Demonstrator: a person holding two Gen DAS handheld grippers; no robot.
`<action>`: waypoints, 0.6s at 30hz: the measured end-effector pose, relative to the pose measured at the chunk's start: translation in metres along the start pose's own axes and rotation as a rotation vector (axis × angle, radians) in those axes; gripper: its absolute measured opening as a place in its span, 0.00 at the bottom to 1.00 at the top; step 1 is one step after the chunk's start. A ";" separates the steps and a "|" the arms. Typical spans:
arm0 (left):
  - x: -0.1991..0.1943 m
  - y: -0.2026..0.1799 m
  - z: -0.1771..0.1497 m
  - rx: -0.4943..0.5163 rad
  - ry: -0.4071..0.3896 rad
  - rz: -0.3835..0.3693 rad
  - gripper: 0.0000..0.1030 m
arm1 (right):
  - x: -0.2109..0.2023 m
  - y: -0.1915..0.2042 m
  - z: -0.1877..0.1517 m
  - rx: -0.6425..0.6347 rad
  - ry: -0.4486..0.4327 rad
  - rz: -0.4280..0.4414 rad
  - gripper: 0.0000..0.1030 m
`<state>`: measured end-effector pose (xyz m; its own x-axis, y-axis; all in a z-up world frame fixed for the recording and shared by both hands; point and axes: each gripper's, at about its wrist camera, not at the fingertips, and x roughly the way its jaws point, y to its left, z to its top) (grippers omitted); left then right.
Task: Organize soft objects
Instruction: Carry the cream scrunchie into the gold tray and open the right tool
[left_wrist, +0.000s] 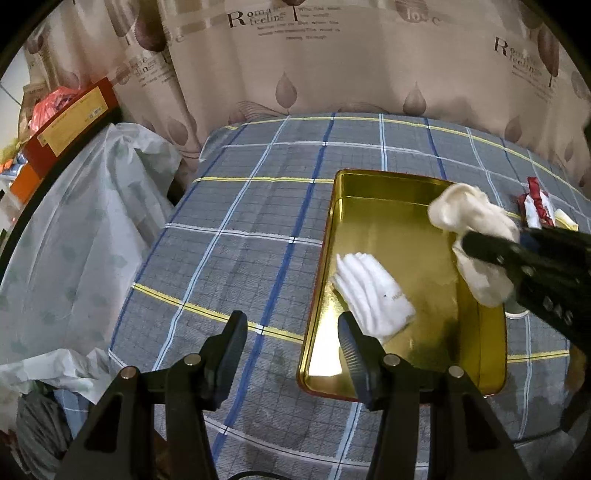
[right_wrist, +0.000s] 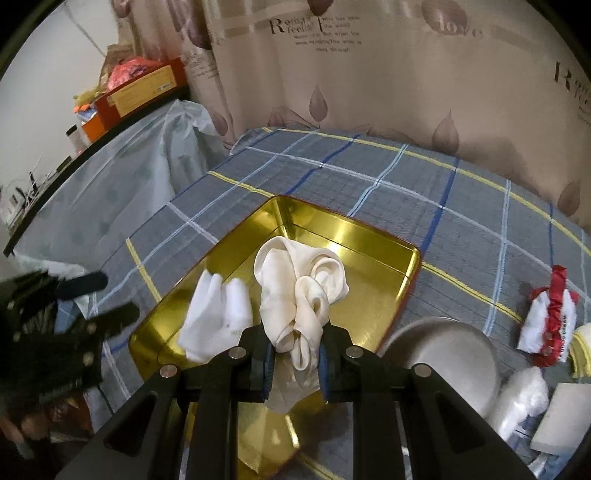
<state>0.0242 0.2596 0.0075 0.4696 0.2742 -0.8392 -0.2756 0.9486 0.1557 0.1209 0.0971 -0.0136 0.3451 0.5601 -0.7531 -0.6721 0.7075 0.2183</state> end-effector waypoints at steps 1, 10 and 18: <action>0.000 -0.001 0.000 -0.001 0.002 -0.003 0.51 | 0.003 0.000 0.002 0.004 0.002 -0.001 0.18; 0.001 -0.003 -0.001 0.009 0.008 -0.019 0.51 | 0.007 0.000 0.003 0.014 -0.017 -0.020 0.54; 0.000 -0.007 -0.001 0.018 0.007 -0.033 0.51 | -0.008 -0.001 -0.005 -0.001 -0.041 -0.011 0.55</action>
<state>0.0253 0.2529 0.0060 0.4727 0.2414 -0.8475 -0.2446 0.9599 0.1370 0.1156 0.0895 -0.0108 0.3794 0.5693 -0.7294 -0.6689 0.7134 0.2089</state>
